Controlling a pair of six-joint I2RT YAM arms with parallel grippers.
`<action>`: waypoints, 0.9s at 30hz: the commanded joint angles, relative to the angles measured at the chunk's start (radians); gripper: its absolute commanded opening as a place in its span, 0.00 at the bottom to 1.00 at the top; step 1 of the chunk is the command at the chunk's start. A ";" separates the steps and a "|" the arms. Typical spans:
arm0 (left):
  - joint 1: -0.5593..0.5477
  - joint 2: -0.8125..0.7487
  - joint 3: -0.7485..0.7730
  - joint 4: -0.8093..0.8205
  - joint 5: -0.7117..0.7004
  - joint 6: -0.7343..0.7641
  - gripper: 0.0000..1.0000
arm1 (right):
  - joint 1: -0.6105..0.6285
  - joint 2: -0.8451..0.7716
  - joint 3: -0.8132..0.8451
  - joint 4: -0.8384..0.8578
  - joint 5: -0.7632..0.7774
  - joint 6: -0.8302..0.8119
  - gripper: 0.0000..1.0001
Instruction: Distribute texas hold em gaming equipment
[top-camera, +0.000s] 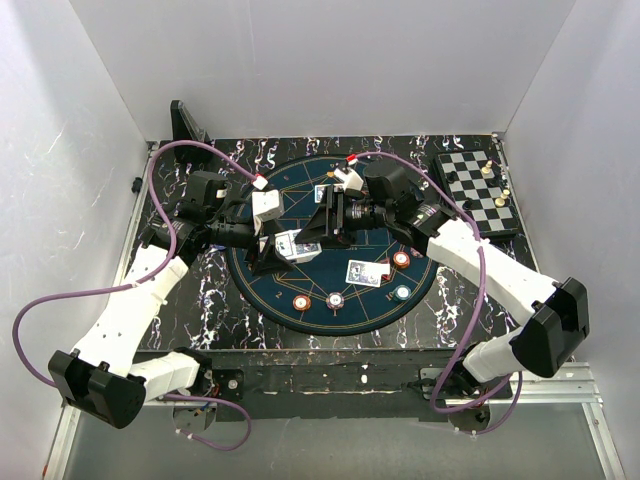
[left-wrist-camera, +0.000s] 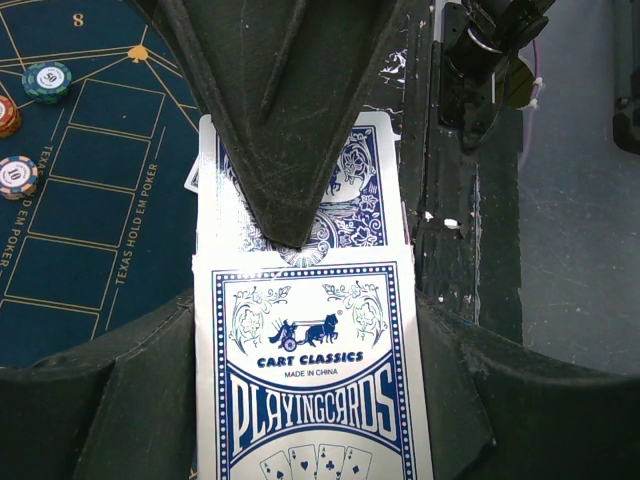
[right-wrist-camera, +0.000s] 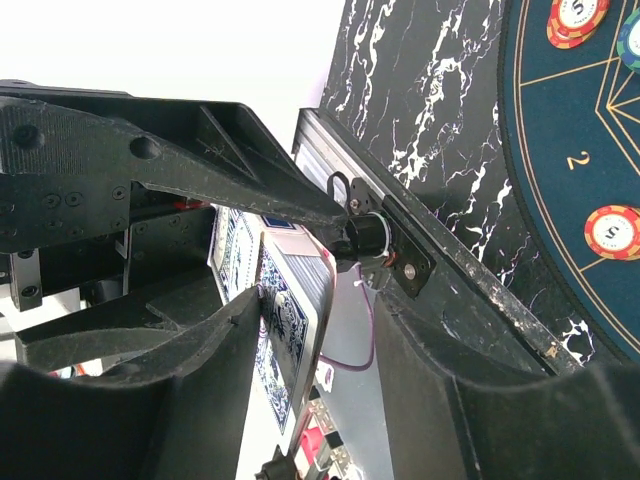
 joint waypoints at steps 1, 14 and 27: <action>0.003 -0.022 0.012 0.027 0.035 -0.007 0.38 | 0.004 -0.028 -0.017 0.045 -0.017 0.004 0.54; 0.003 -0.026 0.018 0.033 0.043 -0.019 0.37 | -0.016 -0.098 -0.063 0.015 0.003 0.004 0.50; 0.005 -0.026 0.021 0.041 0.040 -0.027 0.38 | -0.053 -0.146 -0.059 -0.030 0.003 0.001 0.40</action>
